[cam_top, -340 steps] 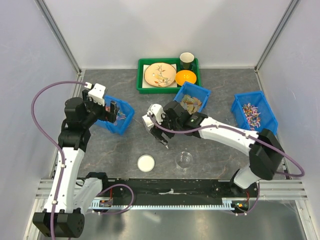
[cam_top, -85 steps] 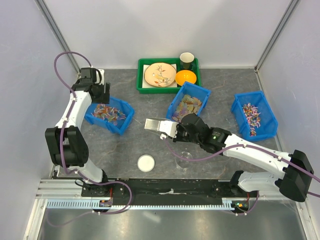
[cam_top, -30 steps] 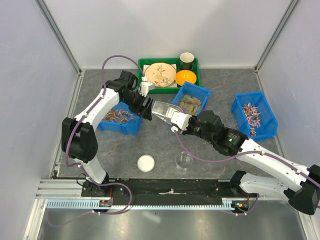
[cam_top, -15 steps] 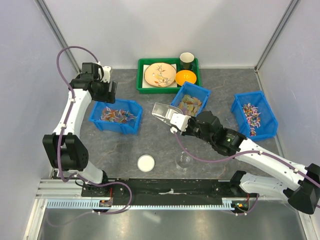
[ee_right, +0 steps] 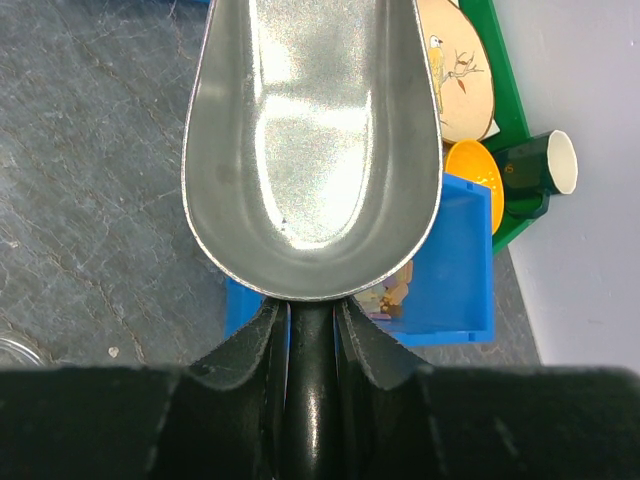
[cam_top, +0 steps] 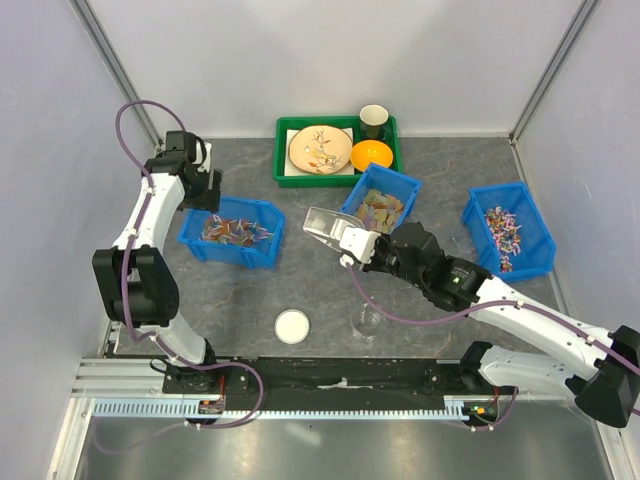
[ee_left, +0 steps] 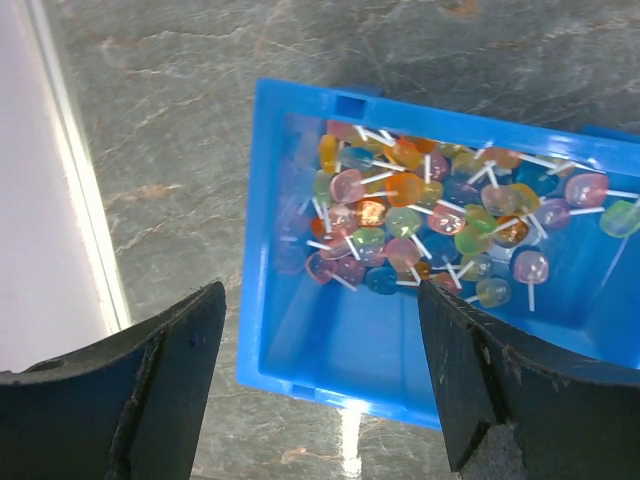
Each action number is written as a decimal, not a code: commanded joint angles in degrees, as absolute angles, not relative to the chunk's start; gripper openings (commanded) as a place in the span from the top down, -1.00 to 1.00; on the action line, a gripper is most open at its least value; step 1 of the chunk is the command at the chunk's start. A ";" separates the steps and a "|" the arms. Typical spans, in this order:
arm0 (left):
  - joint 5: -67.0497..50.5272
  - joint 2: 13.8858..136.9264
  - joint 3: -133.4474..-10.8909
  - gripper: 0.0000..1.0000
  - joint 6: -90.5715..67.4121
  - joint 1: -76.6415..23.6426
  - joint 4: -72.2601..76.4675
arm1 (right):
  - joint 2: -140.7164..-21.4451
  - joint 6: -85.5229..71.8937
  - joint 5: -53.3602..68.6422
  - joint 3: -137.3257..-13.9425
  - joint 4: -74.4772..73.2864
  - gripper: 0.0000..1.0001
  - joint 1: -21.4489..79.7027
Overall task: Pack the candies
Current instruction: Move the storage box to the center of the board.
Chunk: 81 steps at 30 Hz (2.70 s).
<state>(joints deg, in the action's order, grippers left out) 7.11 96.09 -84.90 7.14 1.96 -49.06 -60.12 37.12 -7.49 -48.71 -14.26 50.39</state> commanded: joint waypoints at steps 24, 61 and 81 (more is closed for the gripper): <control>16.88 98.17 -86.04 -0.48 1.93 -2.02 -59.59 | -59.85 37.00 -7.38 -48.34 -10.37 1.00 50.27; -12.74 111.53 -87.18 -0.39 3.60 -16.26 -57.57 | -61.17 37.71 -8.61 -47.73 -9.93 1.00 50.19; -31.20 111.19 -89.03 -0.39 6.50 -26.71 -56.95 | -61.44 38.32 -9.93 -47.29 -8.97 1.00 50.27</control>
<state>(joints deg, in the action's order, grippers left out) -24.49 112.33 -86.74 4.19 -24.82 -57.34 -62.06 37.80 -8.34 -47.29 -13.78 50.39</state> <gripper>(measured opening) 0.698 0.273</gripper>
